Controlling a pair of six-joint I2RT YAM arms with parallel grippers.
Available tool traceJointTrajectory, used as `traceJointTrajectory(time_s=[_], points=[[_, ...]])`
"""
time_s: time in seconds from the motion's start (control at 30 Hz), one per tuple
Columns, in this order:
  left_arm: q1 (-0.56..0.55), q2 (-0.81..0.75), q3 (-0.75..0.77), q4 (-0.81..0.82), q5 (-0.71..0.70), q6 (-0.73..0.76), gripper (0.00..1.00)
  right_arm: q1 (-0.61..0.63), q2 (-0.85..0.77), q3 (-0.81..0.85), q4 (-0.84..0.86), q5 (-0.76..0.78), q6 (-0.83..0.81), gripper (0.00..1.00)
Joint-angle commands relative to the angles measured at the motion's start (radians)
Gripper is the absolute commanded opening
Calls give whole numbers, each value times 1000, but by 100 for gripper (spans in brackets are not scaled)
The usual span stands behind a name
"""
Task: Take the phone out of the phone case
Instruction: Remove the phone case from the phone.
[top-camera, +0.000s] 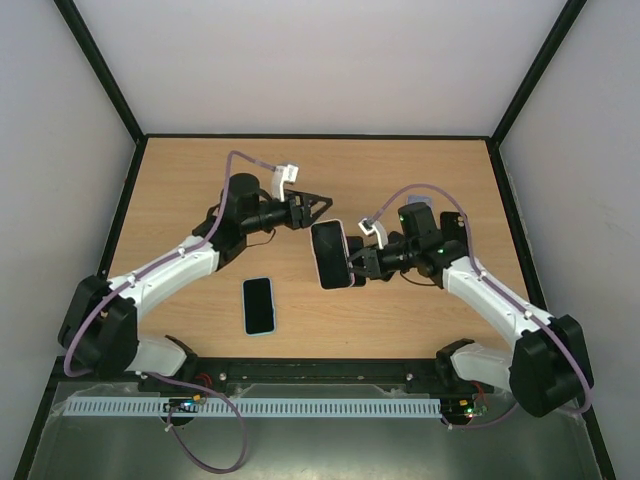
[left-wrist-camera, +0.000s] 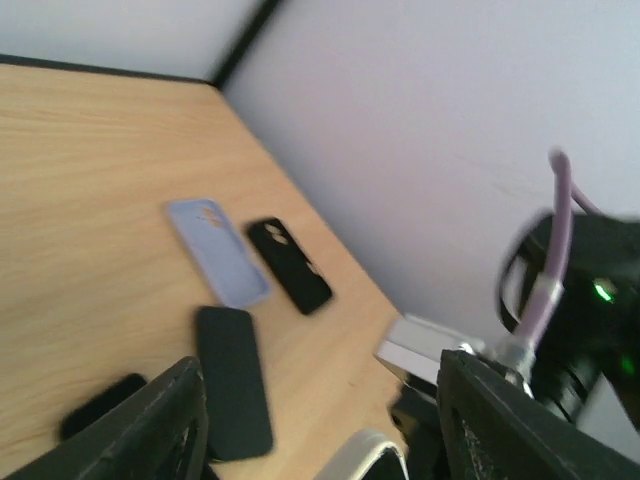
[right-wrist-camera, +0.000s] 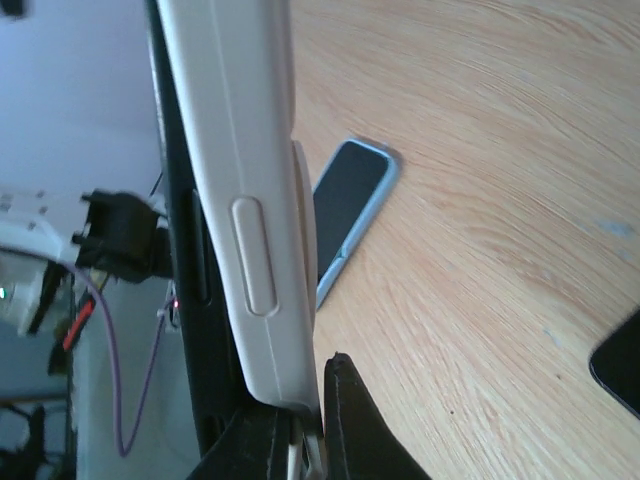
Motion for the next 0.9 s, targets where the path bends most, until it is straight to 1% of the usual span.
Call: traceJointTrajectory(time_s=[0.0,0.1,0.2,0.27,0.37,0.43,0.5,0.63,0.87], points=[[-1,-72,3,-79,-378,49,65,-19,18,-41,189,89,199,2],[-29,-128,-58,-103,-541,89,66,-34,85,-54,230,119,251,2],[-90,-160,-108,-119,-605,155,64,-43,166,-54,259,151,293,2],[-156,-158,-120,-166,-664,221,62,-52,205,-64,295,191,340,2],[-292,-141,-147,-225,-819,319,61,-57,248,-73,331,287,416,2],[-371,-124,-165,-243,-914,365,61,-59,277,-60,321,309,434,2],[-438,-99,-182,-248,-974,409,62,-60,302,-45,299,302,434,2],[-548,-9,-181,-220,-1072,489,68,-60,326,-50,290,292,432,2],[-621,208,-66,-228,-1152,565,68,-60,372,-38,275,265,443,2]])
